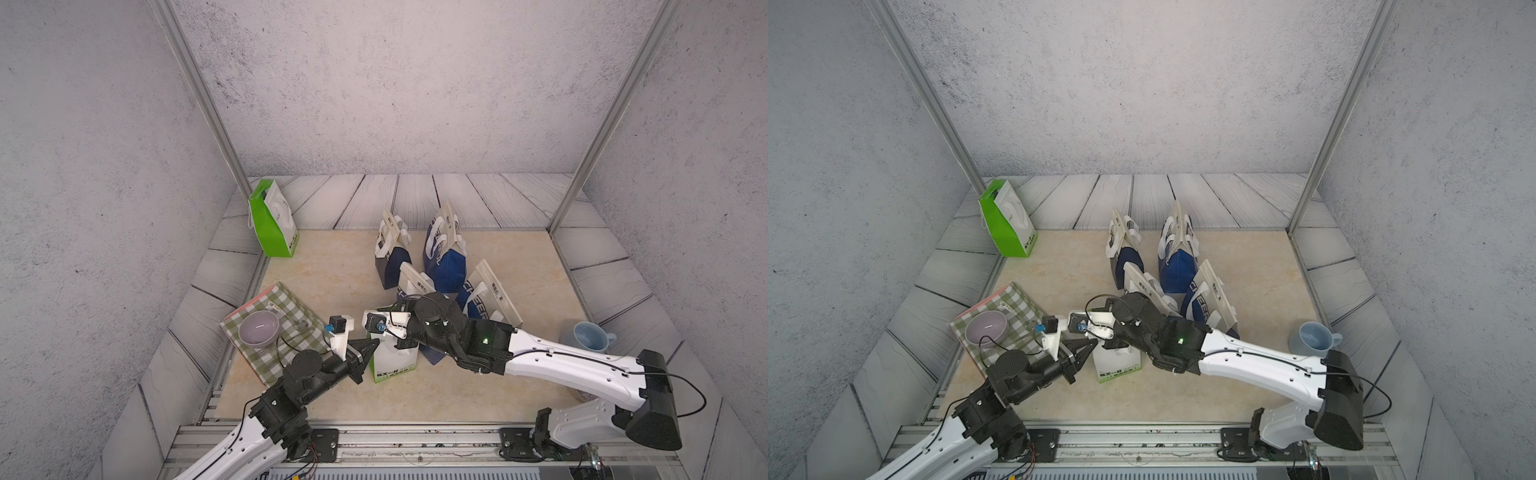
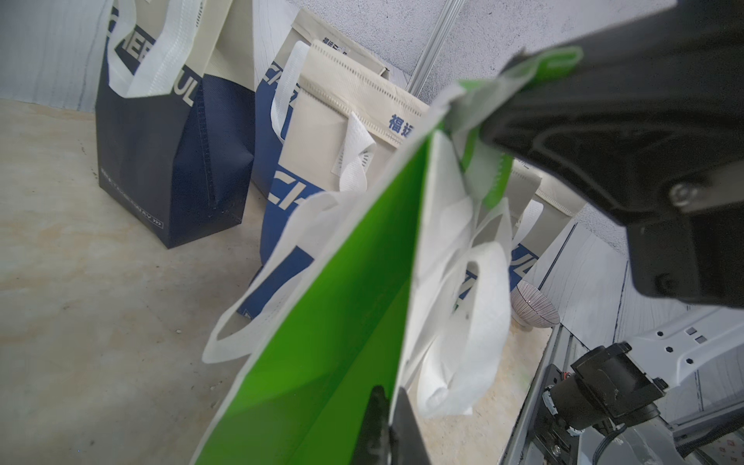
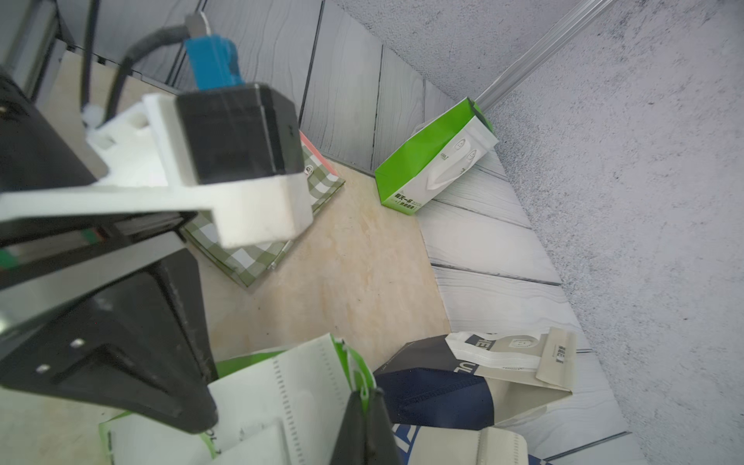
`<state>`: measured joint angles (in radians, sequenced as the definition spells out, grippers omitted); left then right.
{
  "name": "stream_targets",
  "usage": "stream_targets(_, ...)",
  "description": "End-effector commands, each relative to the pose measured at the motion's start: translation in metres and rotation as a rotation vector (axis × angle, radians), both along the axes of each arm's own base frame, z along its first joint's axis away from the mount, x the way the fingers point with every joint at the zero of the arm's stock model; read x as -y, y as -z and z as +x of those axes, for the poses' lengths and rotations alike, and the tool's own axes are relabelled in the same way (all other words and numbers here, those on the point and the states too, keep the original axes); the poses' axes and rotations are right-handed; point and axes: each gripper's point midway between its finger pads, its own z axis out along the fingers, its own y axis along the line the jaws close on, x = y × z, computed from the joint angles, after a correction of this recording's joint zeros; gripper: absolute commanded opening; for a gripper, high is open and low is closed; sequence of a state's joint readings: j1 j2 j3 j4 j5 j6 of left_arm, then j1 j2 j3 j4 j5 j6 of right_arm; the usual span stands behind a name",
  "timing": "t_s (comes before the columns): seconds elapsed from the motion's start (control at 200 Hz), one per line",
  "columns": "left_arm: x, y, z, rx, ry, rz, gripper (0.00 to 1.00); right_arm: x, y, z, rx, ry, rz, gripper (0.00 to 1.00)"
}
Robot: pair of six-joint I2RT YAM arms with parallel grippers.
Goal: Open the takeout bag
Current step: Open the takeout bag at the center of the board.
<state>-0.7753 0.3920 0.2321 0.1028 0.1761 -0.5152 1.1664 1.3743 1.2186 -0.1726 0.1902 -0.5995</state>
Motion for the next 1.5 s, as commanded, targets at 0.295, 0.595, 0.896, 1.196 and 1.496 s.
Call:
stream_targets(0.295, -0.002, -0.004, -0.003, 0.019, 0.003, 0.022, 0.00, 0.013, -0.018, -0.004, -0.126, -0.052, -0.048, 0.00)
stream_targets(0.595, -0.002, -0.002, -0.003, 0.022, 0.005, 0.031, 0.00, 0.013, -0.019, 0.000, -0.179, -0.074, -0.097, 0.00)
stream_targets(0.896, -0.006, 0.000, -0.003, 0.034, -0.006, 0.047, 0.00, 0.014, -0.021, 0.001, -0.241, -0.101, -0.131, 0.00)
stream_targets(1.196, -0.007, 0.000, -0.003, 0.040, -0.009, 0.050, 0.00, 0.011, -0.021, -0.006, -0.308, -0.158, -0.151, 0.00)
stream_targets(1.496, -0.006, 0.000, -0.003, 0.042, -0.006, 0.050, 0.00, 0.012, -0.006, 0.000, -0.298, -0.125, -0.147, 0.05)
